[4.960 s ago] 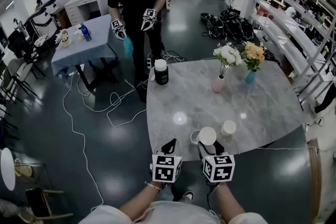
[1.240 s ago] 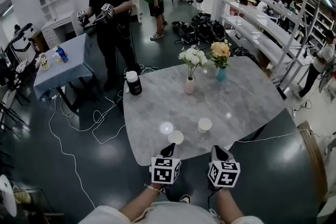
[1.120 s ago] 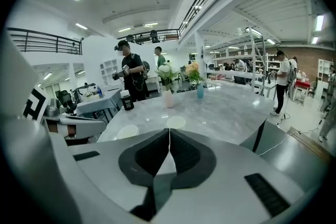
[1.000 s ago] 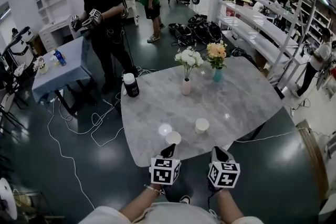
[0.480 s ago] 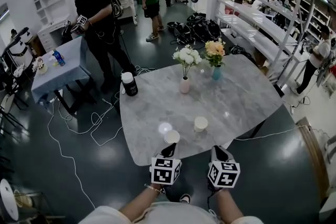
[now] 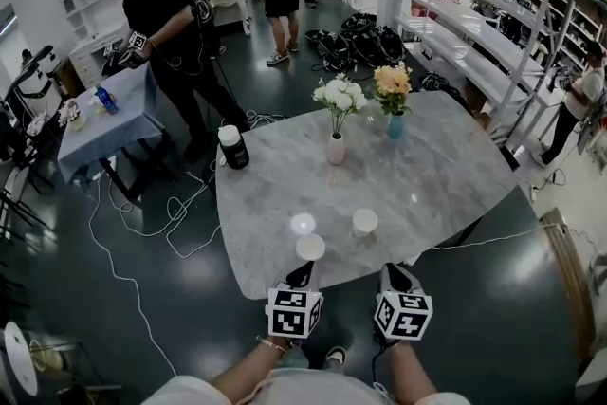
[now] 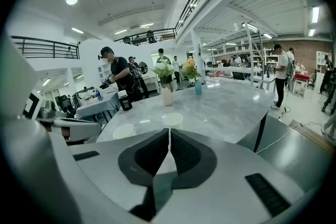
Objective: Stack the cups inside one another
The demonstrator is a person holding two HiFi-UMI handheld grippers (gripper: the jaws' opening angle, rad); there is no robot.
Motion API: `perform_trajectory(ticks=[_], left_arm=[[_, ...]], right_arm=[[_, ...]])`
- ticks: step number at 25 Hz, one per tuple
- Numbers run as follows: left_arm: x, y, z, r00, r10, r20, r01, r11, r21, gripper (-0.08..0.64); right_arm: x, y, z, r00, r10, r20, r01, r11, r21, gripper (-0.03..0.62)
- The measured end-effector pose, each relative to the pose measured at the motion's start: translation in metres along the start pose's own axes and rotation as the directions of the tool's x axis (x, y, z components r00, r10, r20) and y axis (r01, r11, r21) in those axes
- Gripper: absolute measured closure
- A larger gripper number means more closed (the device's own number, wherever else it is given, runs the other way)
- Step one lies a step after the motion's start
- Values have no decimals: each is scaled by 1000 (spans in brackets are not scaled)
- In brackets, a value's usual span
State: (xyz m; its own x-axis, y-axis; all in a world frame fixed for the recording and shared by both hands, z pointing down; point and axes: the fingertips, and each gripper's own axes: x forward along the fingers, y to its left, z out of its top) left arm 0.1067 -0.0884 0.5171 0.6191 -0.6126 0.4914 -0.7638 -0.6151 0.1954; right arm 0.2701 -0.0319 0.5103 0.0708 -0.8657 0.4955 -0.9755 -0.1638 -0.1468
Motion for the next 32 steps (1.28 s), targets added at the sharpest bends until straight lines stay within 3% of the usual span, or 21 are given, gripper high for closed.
perform_trajectory(ticks=[9,17,32], left_arm=[[7,28,-20,996,80,-40,-82,995,-59,565],[9,74,-44,979,181,-95,-190,976,-105,565],[43,117,-56,961,231,-155,-252,959,-133,565]], right_arm=[[45,-8,-14,998,33,-49,-32,999,14,578],[92,-11,-28,995,49,-92,-47,999,23,573],[152,-14,-40,986,66,-156,-63,998,26,460]])
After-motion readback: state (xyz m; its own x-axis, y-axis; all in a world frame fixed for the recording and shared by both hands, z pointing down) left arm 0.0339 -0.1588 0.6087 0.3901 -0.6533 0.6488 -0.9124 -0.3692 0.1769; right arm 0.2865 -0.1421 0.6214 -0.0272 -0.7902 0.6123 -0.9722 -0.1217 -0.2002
